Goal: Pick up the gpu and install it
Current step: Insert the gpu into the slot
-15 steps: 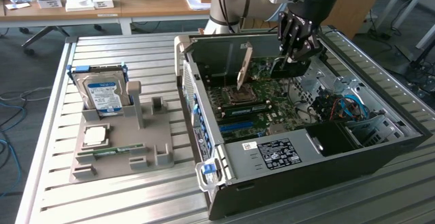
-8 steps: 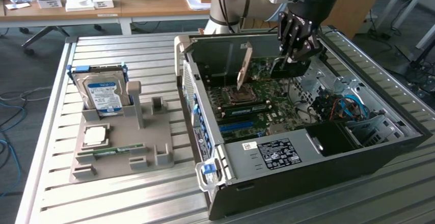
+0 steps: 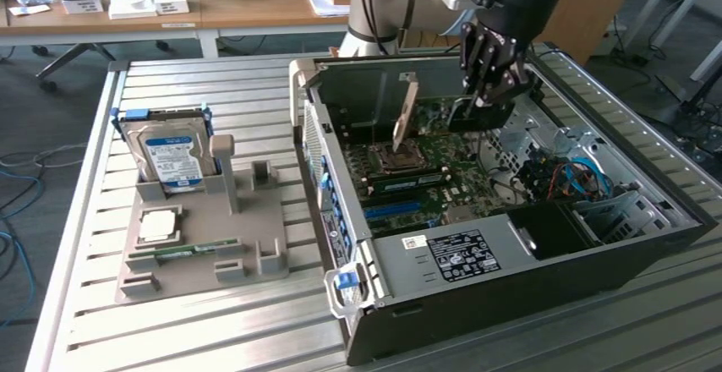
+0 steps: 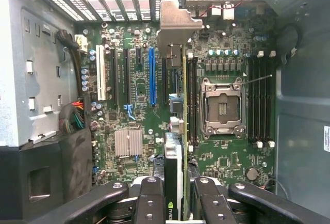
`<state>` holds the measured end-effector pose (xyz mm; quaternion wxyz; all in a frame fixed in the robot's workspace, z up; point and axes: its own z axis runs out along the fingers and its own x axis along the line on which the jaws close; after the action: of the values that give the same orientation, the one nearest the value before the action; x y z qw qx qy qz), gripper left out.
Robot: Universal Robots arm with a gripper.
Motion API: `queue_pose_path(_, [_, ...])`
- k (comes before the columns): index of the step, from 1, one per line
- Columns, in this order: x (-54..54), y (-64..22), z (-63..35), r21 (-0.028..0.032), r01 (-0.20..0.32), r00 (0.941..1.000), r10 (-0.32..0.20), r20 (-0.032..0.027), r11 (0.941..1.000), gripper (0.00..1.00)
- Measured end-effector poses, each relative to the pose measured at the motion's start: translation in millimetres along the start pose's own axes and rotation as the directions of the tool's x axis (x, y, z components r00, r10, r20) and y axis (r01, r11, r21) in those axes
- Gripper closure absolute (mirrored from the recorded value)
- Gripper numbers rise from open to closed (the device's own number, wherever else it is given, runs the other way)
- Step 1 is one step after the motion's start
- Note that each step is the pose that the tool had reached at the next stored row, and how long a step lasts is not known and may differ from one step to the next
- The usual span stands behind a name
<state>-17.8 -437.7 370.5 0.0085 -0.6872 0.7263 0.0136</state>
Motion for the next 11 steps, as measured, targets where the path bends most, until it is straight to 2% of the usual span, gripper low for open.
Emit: queue_pose_path(11, [0.1, 0.0, 4.1, 0.0000, 0.000, 1.0000, 0.000, -0.0001, 1.0000, 0.73])
